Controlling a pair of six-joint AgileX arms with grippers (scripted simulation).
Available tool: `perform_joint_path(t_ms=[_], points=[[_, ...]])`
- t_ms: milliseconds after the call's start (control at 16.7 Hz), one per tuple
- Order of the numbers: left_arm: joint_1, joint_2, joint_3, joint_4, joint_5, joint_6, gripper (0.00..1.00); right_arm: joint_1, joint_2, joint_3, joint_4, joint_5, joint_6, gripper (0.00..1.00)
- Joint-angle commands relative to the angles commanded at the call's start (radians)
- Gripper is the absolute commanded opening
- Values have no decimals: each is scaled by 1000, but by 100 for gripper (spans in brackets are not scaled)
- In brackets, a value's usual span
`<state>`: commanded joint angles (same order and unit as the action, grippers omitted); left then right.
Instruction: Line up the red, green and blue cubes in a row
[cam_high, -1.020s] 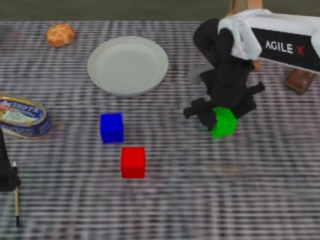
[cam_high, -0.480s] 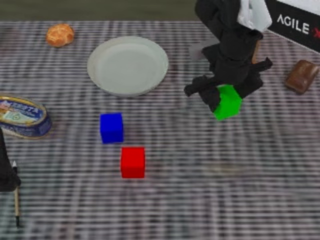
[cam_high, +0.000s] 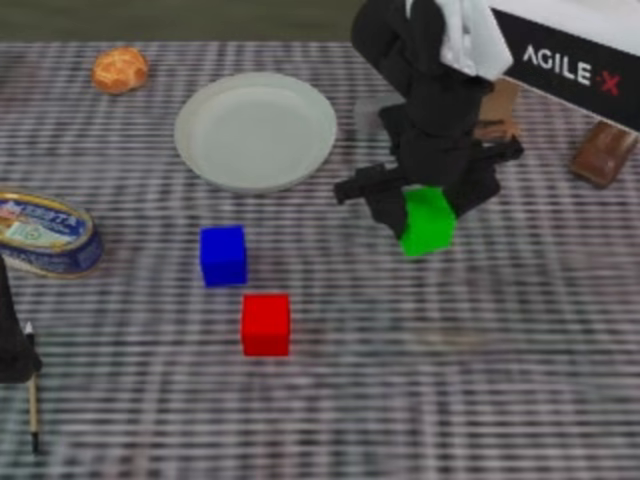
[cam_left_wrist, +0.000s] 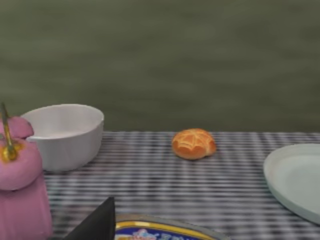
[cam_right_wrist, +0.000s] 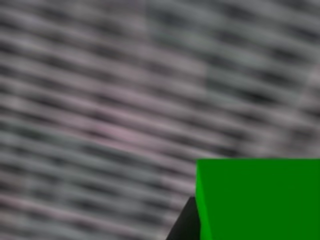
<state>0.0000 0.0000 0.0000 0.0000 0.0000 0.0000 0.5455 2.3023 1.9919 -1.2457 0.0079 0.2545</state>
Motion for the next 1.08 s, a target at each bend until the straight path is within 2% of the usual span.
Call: perform_joint_path(t_ms=[300, 480, 900, 1080], points=[[0, 0, 0, 0, 0, 0, 100, 131, -57, -54, -5, 10, 348, 0], [0, 0, 0, 0, 0, 0, 100, 187, -91, -85, -4, 15, 470, 0], [0, 0, 0, 0, 0, 0, 100, 198, -96, -94, 1, 15, 499, 0], [0, 0, 0, 0, 0, 0, 100, 201, -84, -143, 64, 13, 497, 0]])
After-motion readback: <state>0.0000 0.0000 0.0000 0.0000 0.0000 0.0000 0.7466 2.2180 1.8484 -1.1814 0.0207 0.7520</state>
